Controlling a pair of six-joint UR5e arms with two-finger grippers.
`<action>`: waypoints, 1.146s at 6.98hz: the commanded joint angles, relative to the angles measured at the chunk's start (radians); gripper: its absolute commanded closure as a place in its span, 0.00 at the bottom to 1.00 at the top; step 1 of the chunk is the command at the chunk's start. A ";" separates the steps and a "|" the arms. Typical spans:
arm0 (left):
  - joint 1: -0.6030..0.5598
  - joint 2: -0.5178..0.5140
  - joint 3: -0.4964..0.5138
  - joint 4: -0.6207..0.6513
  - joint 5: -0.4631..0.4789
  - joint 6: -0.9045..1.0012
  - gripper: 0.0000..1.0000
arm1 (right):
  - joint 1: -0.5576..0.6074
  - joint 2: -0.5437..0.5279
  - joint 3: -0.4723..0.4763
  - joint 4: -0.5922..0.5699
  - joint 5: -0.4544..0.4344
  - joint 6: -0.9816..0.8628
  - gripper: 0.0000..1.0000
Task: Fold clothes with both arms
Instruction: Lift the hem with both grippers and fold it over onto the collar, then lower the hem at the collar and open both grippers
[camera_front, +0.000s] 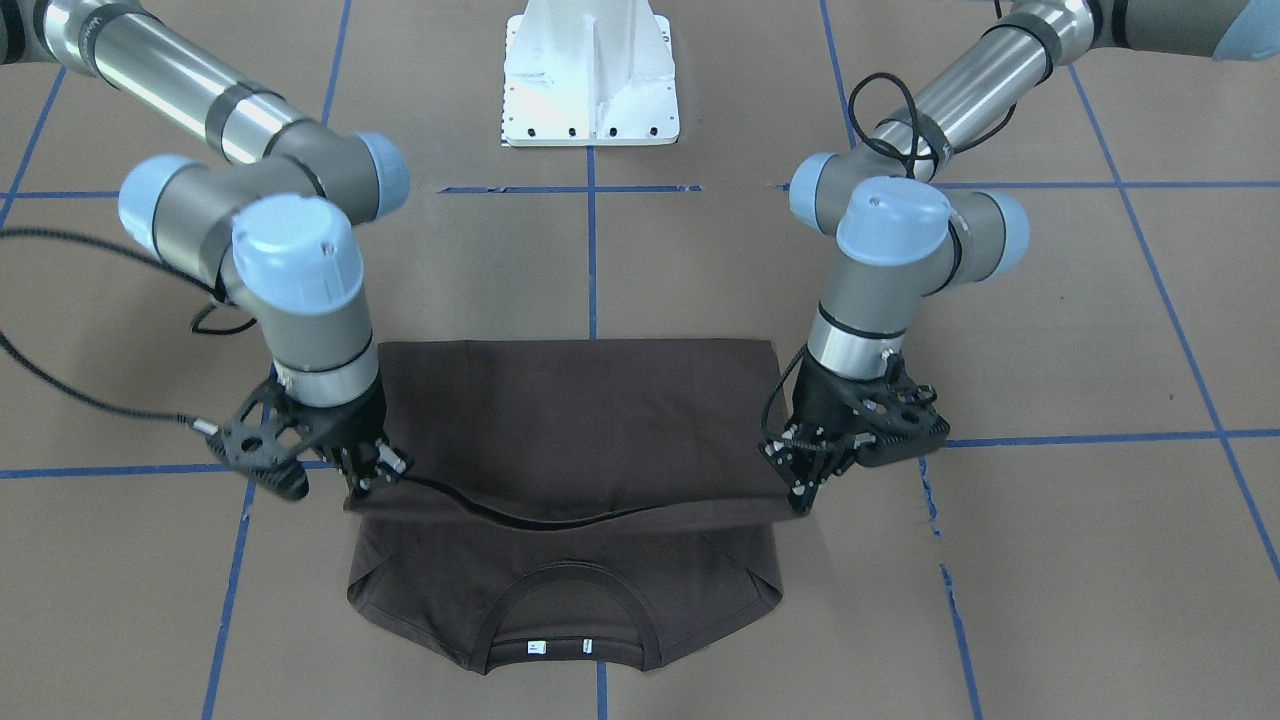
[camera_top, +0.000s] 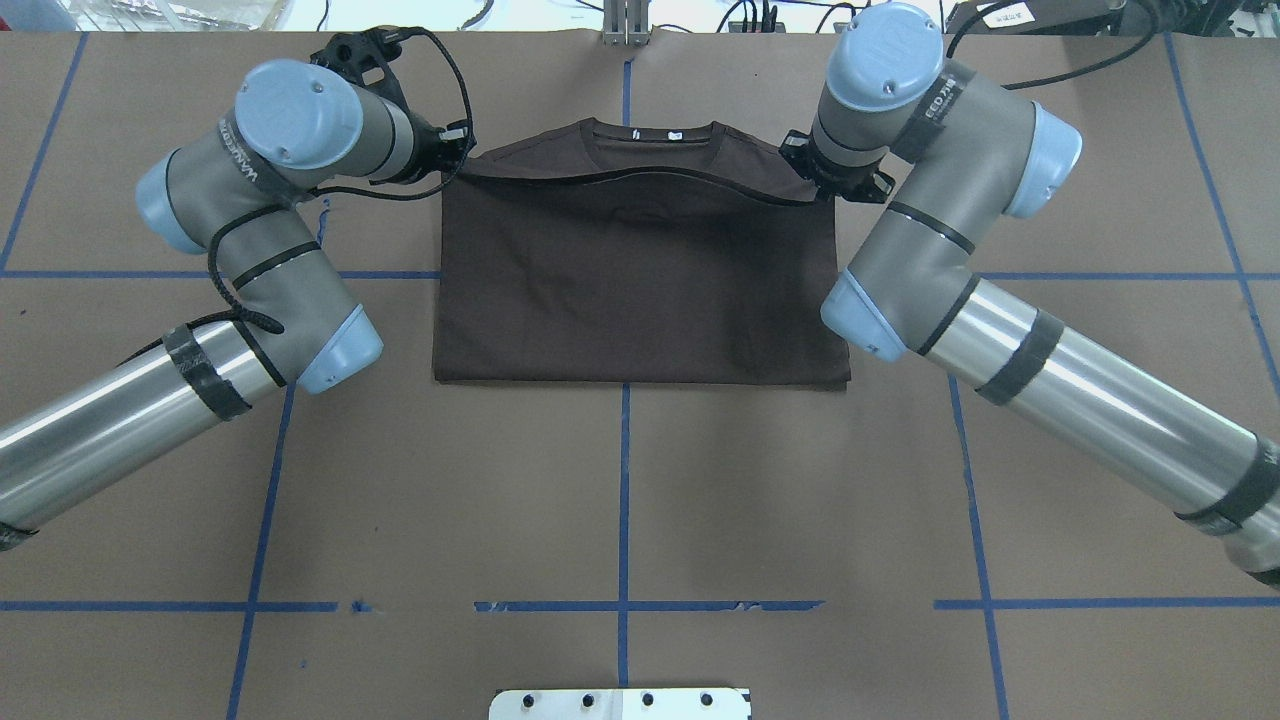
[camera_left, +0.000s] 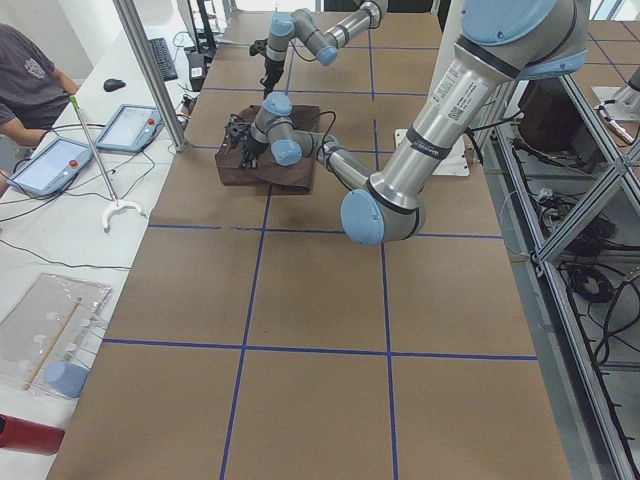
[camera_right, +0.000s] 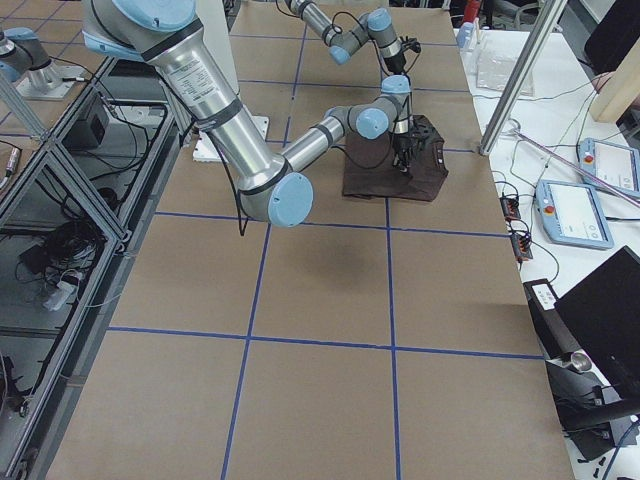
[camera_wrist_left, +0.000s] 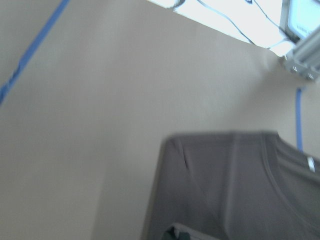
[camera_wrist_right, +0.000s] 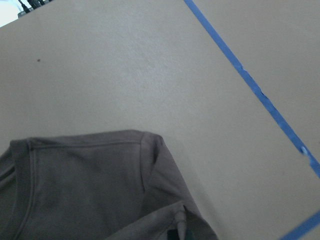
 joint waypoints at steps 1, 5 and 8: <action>-0.015 -0.056 0.155 -0.091 0.049 0.018 1.00 | 0.034 0.082 -0.193 0.095 0.000 -0.021 1.00; -0.017 -0.094 0.243 -0.157 0.054 0.032 0.45 | 0.023 0.138 -0.250 0.099 -0.034 -0.018 0.05; -0.021 -0.084 0.196 -0.167 0.047 0.029 0.43 | -0.090 -0.198 0.231 0.087 -0.004 0.133 0.09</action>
